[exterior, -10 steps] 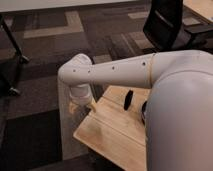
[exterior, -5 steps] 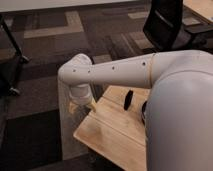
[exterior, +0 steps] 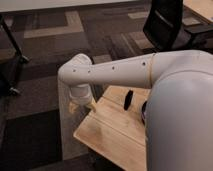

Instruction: Knock the eraser over

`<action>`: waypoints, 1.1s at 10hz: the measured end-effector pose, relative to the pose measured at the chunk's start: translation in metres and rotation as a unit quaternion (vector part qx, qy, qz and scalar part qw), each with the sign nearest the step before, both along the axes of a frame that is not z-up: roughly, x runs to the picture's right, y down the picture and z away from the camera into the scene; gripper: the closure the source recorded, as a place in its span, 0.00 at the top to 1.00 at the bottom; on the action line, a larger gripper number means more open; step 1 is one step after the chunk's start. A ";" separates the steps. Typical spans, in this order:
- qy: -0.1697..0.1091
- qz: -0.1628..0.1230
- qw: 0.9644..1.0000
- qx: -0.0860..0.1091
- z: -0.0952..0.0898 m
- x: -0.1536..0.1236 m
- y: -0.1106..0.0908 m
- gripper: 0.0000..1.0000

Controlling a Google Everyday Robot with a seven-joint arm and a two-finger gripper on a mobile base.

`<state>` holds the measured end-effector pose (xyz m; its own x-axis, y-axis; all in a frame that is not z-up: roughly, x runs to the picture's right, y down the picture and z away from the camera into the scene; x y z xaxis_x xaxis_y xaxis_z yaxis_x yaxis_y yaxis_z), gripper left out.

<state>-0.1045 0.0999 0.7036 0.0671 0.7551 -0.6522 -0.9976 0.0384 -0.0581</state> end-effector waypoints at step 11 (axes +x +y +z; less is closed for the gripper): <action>-0.020 -0.024 0.999 0.025 0.052 0.019 -0.027 0.65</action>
<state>-0.0859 0.0728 0.7552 0.1292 0.7823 -0.6094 -0.9914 0.0902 -0.0944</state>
